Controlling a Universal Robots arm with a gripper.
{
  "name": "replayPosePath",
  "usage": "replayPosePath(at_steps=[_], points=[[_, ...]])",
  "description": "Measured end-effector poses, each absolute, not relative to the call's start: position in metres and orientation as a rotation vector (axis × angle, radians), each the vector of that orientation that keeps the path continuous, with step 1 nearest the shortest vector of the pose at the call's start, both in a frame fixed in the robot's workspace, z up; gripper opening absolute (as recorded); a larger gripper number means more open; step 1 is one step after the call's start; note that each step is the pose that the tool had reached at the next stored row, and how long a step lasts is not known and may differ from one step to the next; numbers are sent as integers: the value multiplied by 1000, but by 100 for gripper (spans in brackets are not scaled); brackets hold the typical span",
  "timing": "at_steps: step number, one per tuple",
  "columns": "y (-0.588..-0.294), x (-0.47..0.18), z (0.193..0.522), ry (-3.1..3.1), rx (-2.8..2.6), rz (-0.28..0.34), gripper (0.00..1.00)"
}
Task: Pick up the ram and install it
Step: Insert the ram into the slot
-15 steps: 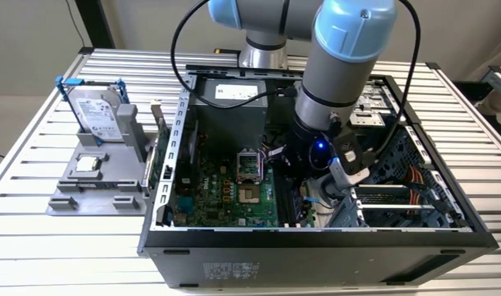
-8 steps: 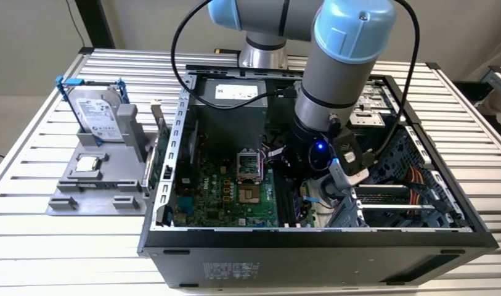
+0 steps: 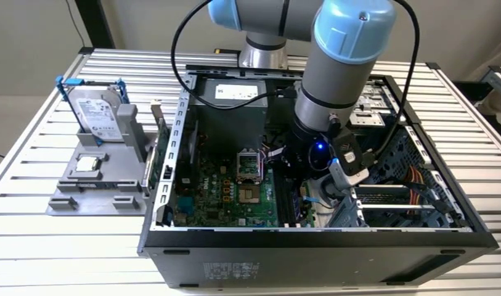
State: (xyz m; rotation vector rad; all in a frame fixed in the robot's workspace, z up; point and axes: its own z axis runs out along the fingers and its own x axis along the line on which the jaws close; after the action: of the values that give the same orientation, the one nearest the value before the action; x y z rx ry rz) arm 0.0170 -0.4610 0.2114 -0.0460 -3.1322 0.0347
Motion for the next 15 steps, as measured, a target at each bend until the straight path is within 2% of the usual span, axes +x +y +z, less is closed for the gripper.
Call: replayPosePath(at_steps=[12,13,15], points=[[-461,17,211,-3132,-46,34,0],[-461,17,211,-3133,-46,30,100],[-461,17,211,-3133,-46,33,100]])
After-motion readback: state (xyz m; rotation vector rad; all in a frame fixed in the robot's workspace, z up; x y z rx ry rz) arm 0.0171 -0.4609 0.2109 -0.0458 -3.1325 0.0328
